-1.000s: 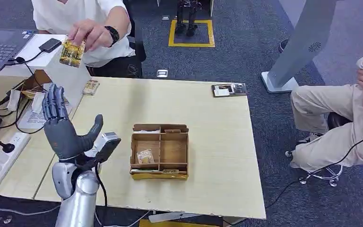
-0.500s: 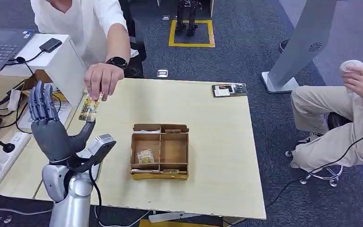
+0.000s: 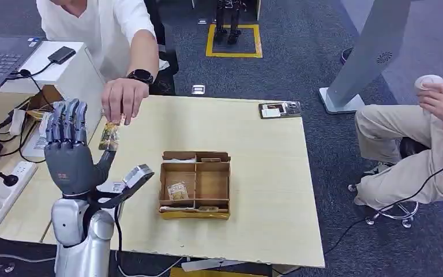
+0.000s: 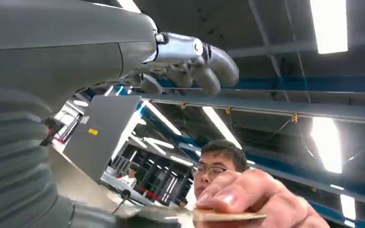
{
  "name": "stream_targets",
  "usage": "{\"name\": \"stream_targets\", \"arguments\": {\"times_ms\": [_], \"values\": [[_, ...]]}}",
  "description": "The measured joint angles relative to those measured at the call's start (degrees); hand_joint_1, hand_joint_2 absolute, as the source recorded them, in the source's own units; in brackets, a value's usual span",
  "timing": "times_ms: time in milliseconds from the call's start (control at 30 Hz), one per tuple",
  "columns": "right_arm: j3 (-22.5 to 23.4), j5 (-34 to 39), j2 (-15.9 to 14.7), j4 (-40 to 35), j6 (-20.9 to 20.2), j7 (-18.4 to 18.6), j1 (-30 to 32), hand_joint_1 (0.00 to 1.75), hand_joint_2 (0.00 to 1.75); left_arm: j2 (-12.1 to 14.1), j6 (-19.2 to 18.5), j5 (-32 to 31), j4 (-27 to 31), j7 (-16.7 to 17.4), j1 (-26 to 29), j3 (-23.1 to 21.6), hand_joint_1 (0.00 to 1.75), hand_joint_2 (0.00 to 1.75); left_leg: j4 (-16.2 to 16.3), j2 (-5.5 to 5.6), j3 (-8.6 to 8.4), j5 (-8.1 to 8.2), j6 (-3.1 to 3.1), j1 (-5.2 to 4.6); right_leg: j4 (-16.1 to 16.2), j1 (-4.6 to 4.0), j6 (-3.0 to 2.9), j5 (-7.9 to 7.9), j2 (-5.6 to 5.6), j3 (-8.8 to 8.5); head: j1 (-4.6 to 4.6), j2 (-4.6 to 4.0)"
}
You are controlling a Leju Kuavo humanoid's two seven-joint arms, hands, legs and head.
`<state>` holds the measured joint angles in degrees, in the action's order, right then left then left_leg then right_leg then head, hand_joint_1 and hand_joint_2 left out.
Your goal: Pass the card to the sensor for recognition and then transmit it.
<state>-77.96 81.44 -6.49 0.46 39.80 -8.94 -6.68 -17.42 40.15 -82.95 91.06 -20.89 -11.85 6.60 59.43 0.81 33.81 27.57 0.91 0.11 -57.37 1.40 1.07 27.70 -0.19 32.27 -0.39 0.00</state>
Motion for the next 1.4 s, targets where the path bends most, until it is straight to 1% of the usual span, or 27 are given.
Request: {"name": "stream_targets", "arguments": {"times_ms": [100,233,567,1133,1400], "values": [[-0.1,0.0,0.0,0.0,0.0,0.0,0.0,0.00,1.75,0.0,0.0,-1.5,0.0,1.0,0.0,0.0,1.75,1.75,0.0,0.00,0.00,0.00,0.00,0.00,0.0,0.00,0.00,0.00,0.01,0.01,-0.02,0.00],[-0.5,0.2,0.0,0.0,0.0,0.0,0.0,0.00,1.75,0.0,0.0,-1.8,0.0,1.7,0.0,0.0,1.75,1.75,0.0,0.00,0.00,0.00,0.00,0.00,0.0,0.00,0.00,0.00,0.01,0.01,0.00,0.00],[-1.1,0.8,0.0,0.0,0.0,0.0,-0.1,0.00,1.75,0.0,0.1,-0.7,0.2,1.5,0.0,0.0,1.75,1.75,0.0,0.00,-0.01,0.00,0.00,0.00,0.0,0.00,0.00,0.00,0.01,0.00,0.00,0.00],[-1.3,1.0,0.0,0.0,0.0,0.0,-0.1,0.00,1.75,0.0,0.0,-0.7,1.3,1.2,0.1,0.0,1.75,1.75,0.0,0.00,0.00,0.00,0.00,0.00,0.0,0.00,0.00,0.00,0.00,0.00,0.00,0.00],[-1.4,1.0,0.0,0.0,0.0,0.7,-0.1,0.00,1.75,0.1,0.0,-0.9,1.3,2.2,0.2,0.0,1.75,1.75,0.0,0.01,0.00,0.00,0.00,0.00,0.0,0.00,0.00,0.00,0.00,-0.01,0.00,0.00]]}}
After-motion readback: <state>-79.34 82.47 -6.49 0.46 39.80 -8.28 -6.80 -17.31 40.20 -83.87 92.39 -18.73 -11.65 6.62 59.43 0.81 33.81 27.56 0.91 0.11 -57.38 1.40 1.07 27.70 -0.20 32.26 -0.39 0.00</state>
